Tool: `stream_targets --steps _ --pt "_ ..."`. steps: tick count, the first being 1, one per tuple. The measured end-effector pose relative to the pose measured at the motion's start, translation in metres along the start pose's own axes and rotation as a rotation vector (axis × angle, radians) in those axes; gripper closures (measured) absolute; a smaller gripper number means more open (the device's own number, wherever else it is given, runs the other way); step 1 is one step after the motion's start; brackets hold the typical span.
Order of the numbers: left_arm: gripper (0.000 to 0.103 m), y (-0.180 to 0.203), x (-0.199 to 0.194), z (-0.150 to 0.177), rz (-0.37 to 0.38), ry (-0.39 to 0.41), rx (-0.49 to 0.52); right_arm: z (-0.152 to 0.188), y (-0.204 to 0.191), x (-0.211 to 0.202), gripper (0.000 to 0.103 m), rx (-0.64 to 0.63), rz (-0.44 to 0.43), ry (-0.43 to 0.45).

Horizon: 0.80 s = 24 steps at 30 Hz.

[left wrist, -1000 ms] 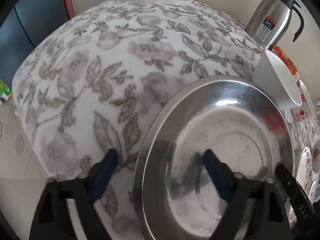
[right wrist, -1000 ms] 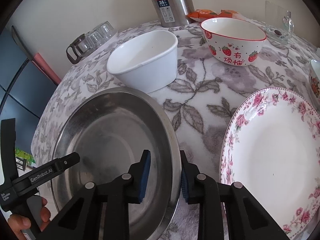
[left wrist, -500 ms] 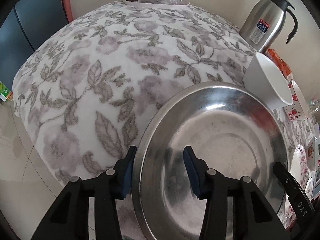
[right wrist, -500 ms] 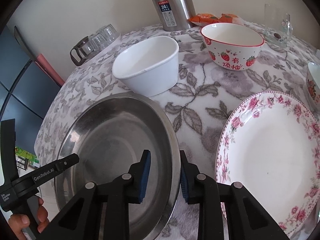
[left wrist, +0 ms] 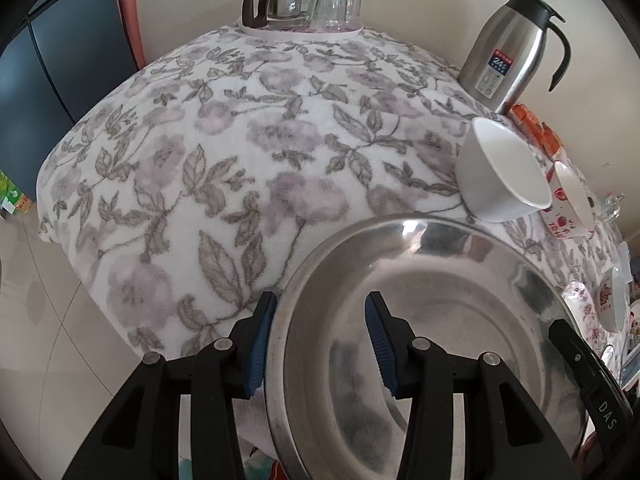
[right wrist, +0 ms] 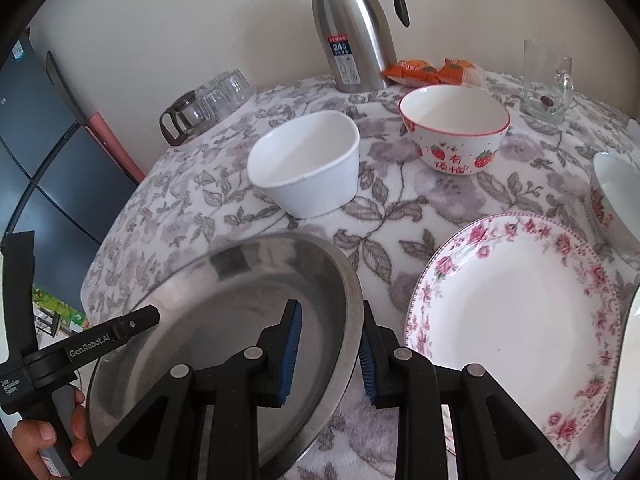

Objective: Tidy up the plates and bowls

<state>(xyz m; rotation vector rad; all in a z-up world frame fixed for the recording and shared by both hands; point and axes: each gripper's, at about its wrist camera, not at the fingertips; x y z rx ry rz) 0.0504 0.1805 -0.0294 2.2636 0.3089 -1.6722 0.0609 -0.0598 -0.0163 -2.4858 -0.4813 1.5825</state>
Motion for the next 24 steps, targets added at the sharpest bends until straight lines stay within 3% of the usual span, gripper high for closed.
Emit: stream_targets --steps 13,24 --pt "0.056 0.025 -0.049 0.009 0.014 0.072 0.024 -0.001 0.007 -0.061 0.074 -0.052 -0.013 0.139" --pt "0.056 0.091 -0.075 0.013 0.026 0.107 0.106 0.004 0.065 -0.100 0.074 0.020 -0.005 0.218"
Point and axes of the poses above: each gripper's, at about its wrist camera, not at the fingertips, and x roughly the way its jaws point, y to its right, z to its underside, and after that the axes turned 8 degrees about -y, right-handed
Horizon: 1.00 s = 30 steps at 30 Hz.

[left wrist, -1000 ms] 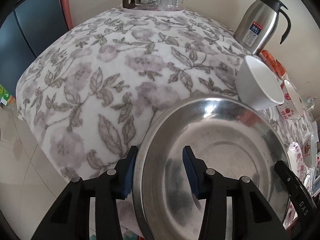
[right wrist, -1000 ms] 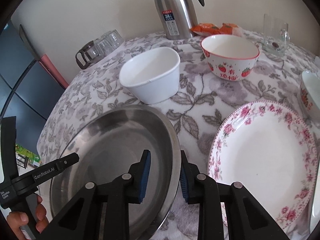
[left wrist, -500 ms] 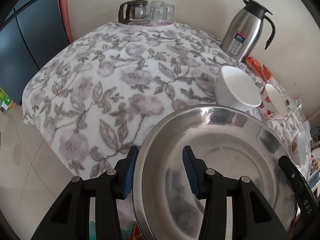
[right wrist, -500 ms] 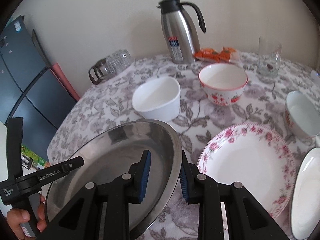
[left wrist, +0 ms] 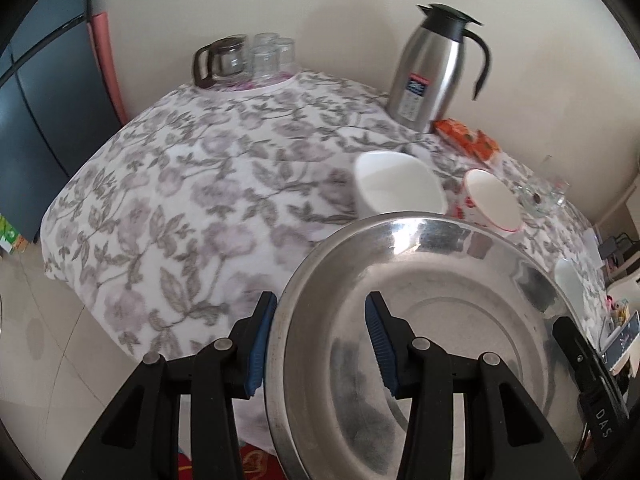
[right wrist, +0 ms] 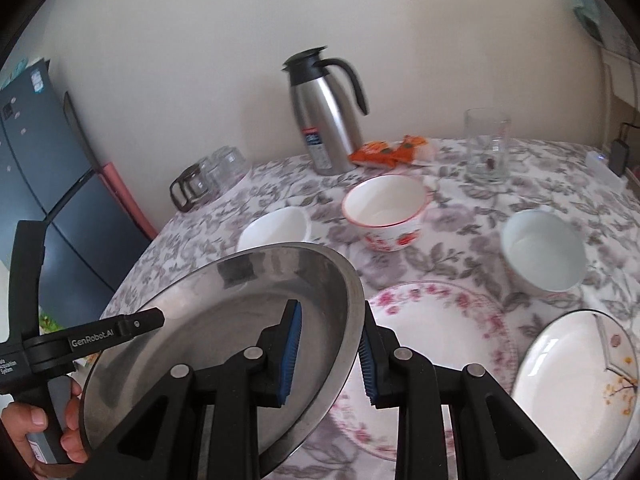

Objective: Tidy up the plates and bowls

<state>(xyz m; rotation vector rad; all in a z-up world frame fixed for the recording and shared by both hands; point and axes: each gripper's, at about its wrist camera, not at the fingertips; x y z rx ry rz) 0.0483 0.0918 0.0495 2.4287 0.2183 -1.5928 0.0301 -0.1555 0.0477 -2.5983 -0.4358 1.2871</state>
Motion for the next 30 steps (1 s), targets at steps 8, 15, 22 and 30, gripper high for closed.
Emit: stream_targets --steps 8,15,22,30 --pt "0.056 0.064 0.003 0.004 0.026 -0.016 0.084 0.002 0.061 -0.023 0.074 0.118 0.027 0.034" --pt "0.056 0.112 0.007 0.008 0.077 -0.048 0.142 0.002 0.097 -0.040 0.073 0.189 0.075 0.068" --pt "0.056 0.145 0.028 0.014 0.085 -0.084 0.205 0.011 0.133 -0.033 0.073 0.272 0.097 0.025" --pt "0.056 0.145 0.041 0.010 0.076 -0.098 0.211 0.013 0.130 -0.016 0.073 0.257 0.117 -0.017"
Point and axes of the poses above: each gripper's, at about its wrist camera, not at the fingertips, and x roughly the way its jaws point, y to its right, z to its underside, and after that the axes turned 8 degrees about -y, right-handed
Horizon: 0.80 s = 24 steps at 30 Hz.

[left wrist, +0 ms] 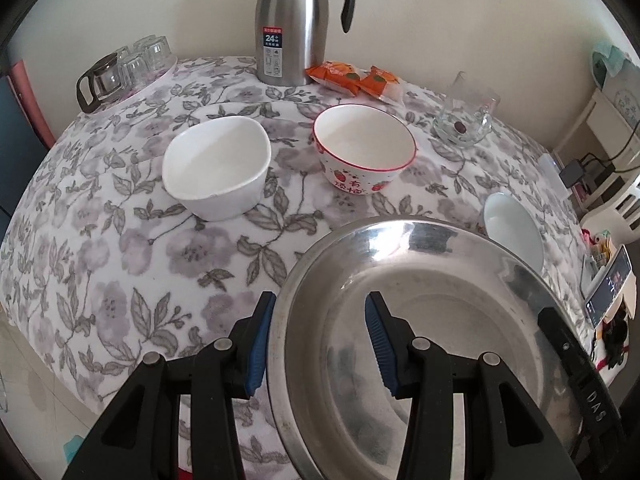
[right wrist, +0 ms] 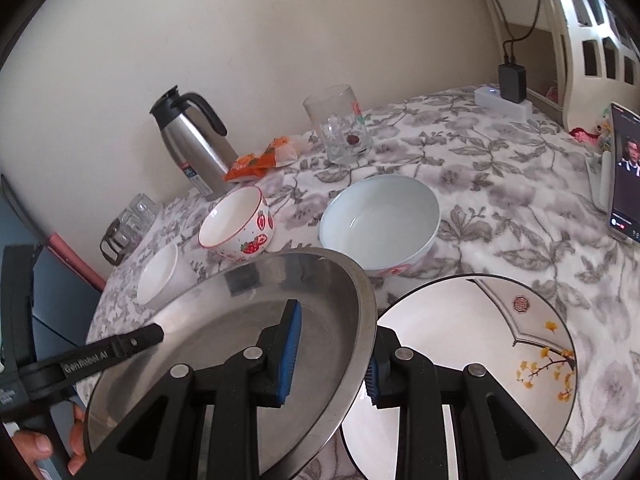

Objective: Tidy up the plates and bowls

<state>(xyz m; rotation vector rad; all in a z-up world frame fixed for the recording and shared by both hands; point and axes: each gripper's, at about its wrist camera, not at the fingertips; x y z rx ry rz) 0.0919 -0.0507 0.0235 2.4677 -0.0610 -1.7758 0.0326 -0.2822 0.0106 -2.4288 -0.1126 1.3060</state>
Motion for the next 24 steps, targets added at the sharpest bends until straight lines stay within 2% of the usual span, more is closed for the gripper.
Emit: stream_targets --steps 14,24 --pt "0.056 -0.012 0.013 -0.007 0.007 -0.012 -0.025 0.002 -0.008 0.021 0.073 -0.027 0.038 -0.021" --pt "0.056 -0.011 0.022 -0.013 0.006 0.017 -0.022 0.004 -0.006 0.030 0.073 -0.024 0.048 -0.025"
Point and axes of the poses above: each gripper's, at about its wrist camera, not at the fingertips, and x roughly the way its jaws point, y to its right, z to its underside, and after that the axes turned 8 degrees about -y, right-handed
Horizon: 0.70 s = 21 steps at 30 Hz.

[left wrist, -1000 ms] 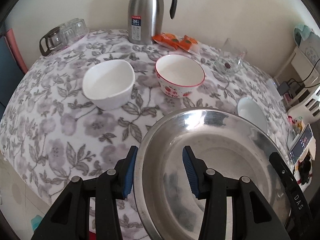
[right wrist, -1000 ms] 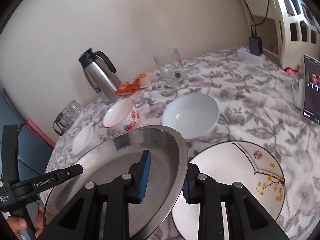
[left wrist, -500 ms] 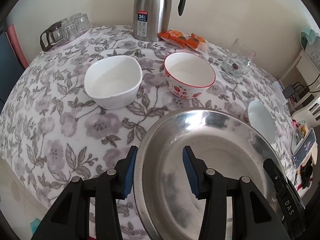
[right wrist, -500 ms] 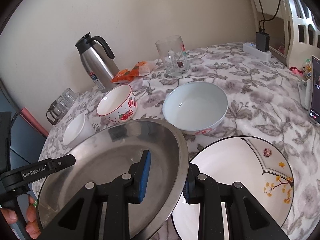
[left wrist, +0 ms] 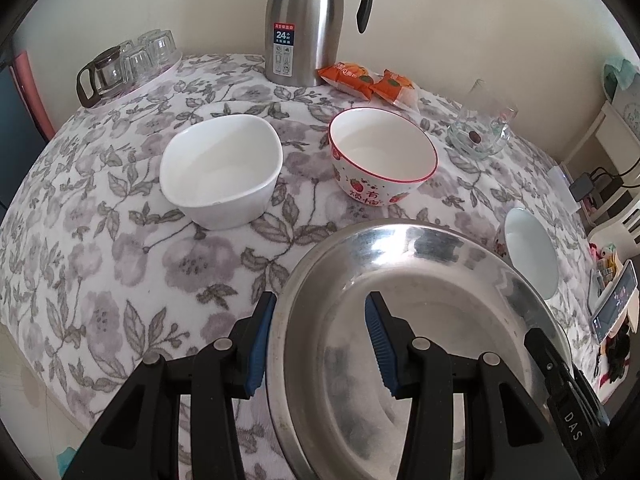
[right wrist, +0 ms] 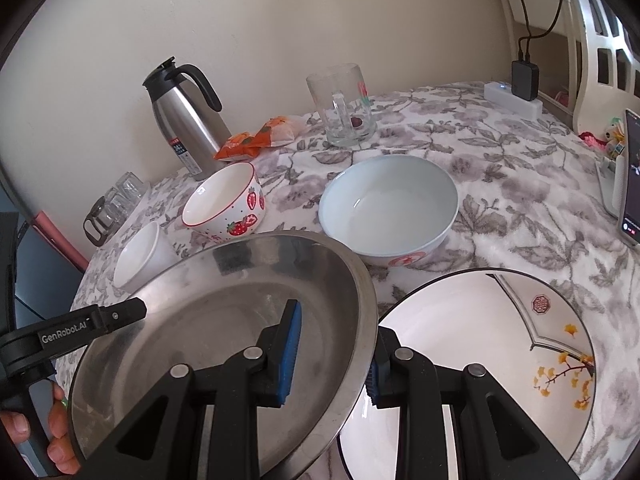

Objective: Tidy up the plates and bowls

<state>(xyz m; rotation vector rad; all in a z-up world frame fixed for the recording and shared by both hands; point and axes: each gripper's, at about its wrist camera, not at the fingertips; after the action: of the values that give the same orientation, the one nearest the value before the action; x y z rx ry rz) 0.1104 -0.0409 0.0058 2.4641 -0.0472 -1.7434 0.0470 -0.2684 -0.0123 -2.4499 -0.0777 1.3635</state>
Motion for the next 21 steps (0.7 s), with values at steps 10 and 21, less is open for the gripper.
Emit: stream_targets --steps 10,21 --pt "0.056 -0.001 0.008 -0.002 -0.007 -0.020 0.006 0.002 0.000 0.008 0.073 -0.009 0.026 -0.020" --pt "0.056 -0.001 0.025 0.004 -0.005 -0.095 0.011 0.009 0.010 0.022 0.073 0.019 0.031 -0.080"
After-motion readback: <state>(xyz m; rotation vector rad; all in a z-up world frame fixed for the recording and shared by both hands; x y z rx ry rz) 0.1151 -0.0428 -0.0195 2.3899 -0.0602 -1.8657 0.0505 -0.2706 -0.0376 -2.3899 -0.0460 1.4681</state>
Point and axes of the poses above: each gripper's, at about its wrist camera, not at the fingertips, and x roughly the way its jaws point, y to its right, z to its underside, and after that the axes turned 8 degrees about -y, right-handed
